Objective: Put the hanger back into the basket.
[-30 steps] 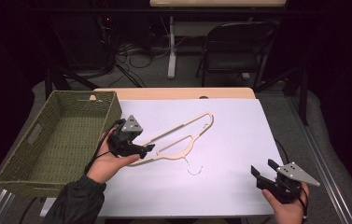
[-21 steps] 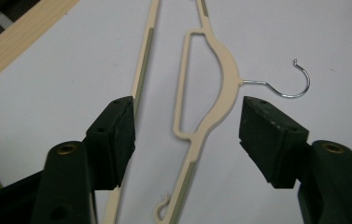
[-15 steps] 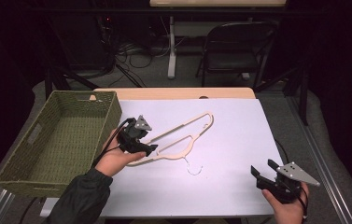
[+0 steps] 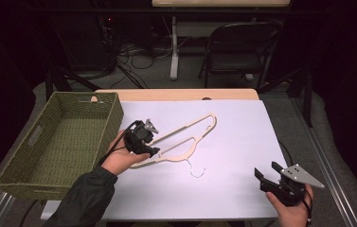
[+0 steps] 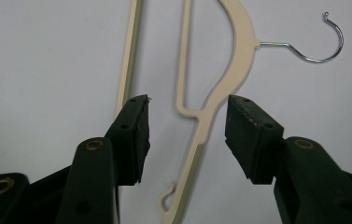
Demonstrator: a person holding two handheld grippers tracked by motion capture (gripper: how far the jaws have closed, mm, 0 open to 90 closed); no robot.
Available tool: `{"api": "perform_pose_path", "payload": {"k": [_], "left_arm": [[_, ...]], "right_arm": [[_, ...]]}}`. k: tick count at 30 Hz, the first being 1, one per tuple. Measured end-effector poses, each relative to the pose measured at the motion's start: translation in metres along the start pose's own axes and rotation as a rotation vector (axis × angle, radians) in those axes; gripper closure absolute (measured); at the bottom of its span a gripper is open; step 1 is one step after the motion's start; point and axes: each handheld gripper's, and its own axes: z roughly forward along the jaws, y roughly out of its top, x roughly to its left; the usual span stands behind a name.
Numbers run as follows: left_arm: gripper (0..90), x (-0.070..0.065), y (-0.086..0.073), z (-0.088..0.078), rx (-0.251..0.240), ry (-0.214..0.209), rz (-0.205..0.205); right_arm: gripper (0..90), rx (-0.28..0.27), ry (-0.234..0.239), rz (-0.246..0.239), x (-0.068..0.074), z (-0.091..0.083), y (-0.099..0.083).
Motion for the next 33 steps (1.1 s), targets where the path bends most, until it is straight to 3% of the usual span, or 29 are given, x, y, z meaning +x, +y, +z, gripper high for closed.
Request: {"api": "perform_pose_path", "payload": {"k": [10,15,33], "left_arm": [[56.6,0.003,0.000,0.011,0.071,-0.014,0.009],[59.0,0.004,-0.003,0.024,0.138,-0.024,0.012],[65.3,0.005,-0.006,0.042,0.231,-0.049,0.030]], "right_arm": [[30.8,-0.001,0.002,0.005,0.000,0.000,0.000],[30.8,0.001,0.003,0.003,0.000,0.000,0.000],[30.8,-0.003,0.004,0.004,-0.001,0.001,-0.001]]}}
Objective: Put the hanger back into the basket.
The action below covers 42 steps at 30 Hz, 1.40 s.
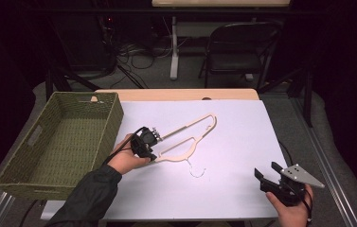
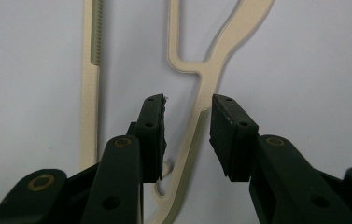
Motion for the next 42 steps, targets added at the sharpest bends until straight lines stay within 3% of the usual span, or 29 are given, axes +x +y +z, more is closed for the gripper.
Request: {"api": "perform_pose_path", "payload": {"k": [4,5,6,32,42], "left_arm": [[66.0,0.001,0.000,0.003,0.012,-0.005,0.001],[66.1,0.001,0.000,0.003,0.012,-0.005,0.001],[66.1,0.001,0.000,0.003,0.018,-0.009,0.001],[67.7,0.000,0.003,0.020,0.123,-0.037,0.037],[72.7,0.000,0.004,0.026,0.145,-0.044,0.045]], "right_arm": [[30.8,0.040,0.007,-0.006,-0.001,-0.003,0.001],[30.8,0.040,0.007,-0.006,-0.001,-0.003,0.001],[30.8,-0.009,0.000,0.002,0.000,0.001,0.000],[30.8,0.010,0.006,0.005,0.000,0.001,0.000],[30.9,0.010,0.008,0.010,0.000,0.000,0.000]]}}
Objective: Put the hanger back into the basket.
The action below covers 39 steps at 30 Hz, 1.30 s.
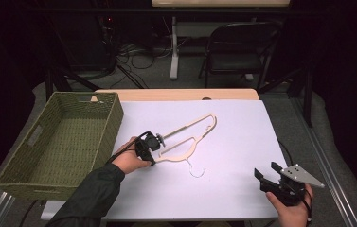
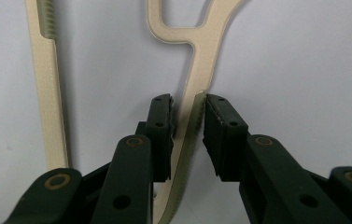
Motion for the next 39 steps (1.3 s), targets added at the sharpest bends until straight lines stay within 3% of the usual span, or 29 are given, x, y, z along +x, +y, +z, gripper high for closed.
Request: {"api": "perform_pose_path", "payload": {"k": [8,15,20,29,39], "left_arm": [[75.6,-0.002,0.001,0.000,0.007,0.002,0.025],[77.7,-0.009,0.001,0.000,0.022,0.026,0.074],[79.6,-0.017,0.000,-0.001,0.037,0.017,0.119],[80.2,-0.023,-0.003,-0.003,0.060,-0.001,0.128],[80.2,-0.033,-0.016,-0.005,0.051,-0.018,0.103]], "right_arm": [[30.9,0.000,-0.001,-0.008,0.000,0.000,0.000],[31.0,0.003,-0.001,-0.007,-0.001,0.000,0.000],[31.0,0.000,-0.002,-0.007,0.000,0.000,0.000],[31.1,0.004,-0.001,-0.007,-0.001,0.000,0.000],[31.1,0.005,-0.003,-0.007,0.000,0.000,0.000]]}}
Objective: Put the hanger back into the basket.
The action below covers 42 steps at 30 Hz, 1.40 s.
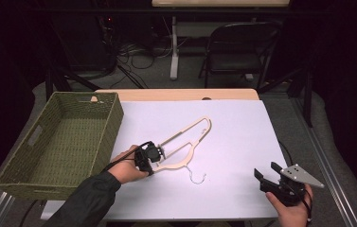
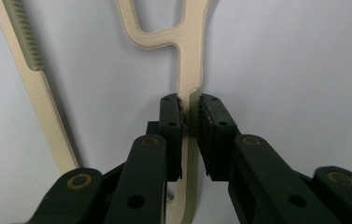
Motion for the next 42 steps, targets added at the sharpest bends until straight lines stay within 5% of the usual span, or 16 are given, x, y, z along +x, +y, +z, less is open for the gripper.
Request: {"api": "perform_pose_path", "payload": {"k": [29,42], "left_arm": [[78.1,-0.0021,-0.0046,0.0024,0.034,-0.040,-0.001],[79.3,-0.0054,-0.0027,0.0033,0.041,-0.015,-0.014]], "right_arm": [[31.0,-0.002,-0.001,0.001,-0.0005,0.0008,-0.0002],[31.1,0.004,0.001,-0.001,-0.0005,0.0018,-0.0003]]}}
